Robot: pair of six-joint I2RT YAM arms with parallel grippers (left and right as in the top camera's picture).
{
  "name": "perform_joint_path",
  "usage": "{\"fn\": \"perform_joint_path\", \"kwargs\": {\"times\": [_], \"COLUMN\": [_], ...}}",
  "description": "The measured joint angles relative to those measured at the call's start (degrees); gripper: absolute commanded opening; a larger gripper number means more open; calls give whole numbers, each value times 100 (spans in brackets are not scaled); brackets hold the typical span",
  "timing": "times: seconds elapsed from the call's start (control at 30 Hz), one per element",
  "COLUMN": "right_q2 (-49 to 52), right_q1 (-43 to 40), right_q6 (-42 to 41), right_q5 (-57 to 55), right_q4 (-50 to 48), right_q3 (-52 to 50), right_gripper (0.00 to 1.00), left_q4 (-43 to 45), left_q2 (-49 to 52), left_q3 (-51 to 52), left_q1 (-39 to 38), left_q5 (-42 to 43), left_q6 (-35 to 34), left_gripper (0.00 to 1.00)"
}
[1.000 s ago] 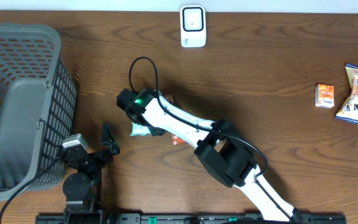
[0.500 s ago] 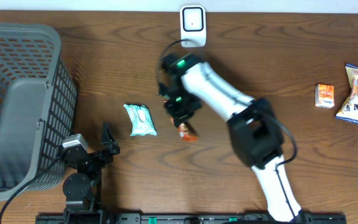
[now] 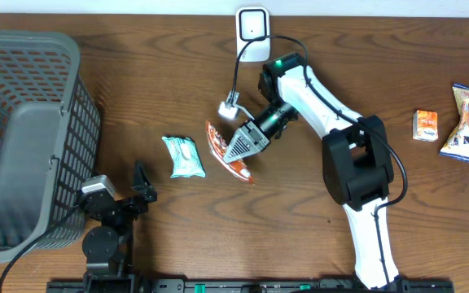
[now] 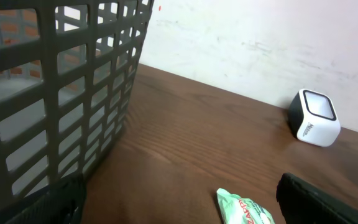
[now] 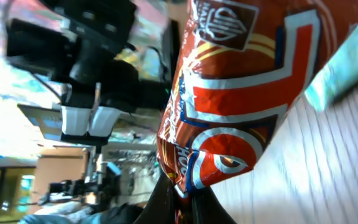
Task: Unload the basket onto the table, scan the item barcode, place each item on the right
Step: 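Lift the TOP bar and swing it right with the right gripper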
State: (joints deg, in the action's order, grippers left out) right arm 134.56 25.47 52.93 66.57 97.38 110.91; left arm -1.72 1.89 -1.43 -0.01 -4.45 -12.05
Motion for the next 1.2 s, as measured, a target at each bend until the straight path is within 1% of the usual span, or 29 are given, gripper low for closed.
{"fn": "perform_joint_path", "kwargs": {"times": [0.1, 0.27, 0.57, 0.8, 0.93, 1.2], "right_q2": [0, 0, 0, -7, -11, -195], "right_q1": [15, 68, 393, 564, 544, 129], "right_q6": [466, 868, 2024, 2339, 2417, 2555], "right_q5": [487, 1226, 1534, 1641, 1646, 1818], "right_q4": [11, 11, 13, 13, 7, 15], "right_q3": [-4, -7, -9, -111, -503, -2282], "right_gripper": [1, 1, 1, 1, 1, 1], "left_q4": [0, 0, 0, 0, 0, 0], "left_q2": [0, 0, 0, 0, 0, 0], "left_q3": [0, 0, 0, 0, 0, 0], "left_q1": [0, 0, 0, 0, 0, 0], "left_q5": [0, 0, 0, 0, 0, 2], "left_q6": [0, 0, 2, 0, 0, 2], "left_gripper": [98, 98, 98, 98, 98, 98]}}
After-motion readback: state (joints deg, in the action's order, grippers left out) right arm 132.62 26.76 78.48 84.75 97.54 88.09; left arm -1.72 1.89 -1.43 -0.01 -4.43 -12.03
